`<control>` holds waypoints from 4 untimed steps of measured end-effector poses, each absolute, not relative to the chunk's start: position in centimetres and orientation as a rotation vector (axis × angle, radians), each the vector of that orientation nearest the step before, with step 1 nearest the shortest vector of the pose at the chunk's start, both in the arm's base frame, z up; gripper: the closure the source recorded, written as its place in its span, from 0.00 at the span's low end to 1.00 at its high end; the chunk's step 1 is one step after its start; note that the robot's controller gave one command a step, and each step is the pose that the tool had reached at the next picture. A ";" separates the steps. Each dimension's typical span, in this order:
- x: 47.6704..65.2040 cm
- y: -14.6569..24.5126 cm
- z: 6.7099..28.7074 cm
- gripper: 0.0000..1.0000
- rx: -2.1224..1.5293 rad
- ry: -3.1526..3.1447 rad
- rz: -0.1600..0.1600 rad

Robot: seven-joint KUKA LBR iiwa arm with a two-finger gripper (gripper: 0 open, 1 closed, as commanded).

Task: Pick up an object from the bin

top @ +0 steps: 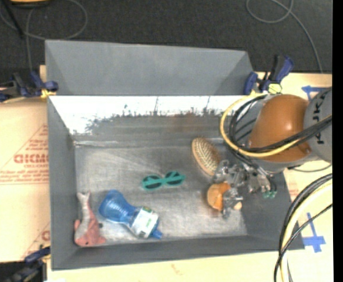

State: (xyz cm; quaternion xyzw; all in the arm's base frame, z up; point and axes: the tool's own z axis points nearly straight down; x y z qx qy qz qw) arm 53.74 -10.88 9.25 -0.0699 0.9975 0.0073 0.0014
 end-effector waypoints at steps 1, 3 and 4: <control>53.7 -10.9 9.3 1.00 -0.219 3.131 0.023; 53.7 -10.9 9.2 1.00 -0.218 3.131 0.023; 53.7 -10.9 9.2 1.00 -0.217 3.131 0.023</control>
Offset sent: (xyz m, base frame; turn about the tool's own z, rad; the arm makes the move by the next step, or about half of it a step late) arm 0.0000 0.0000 0.0000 0.0000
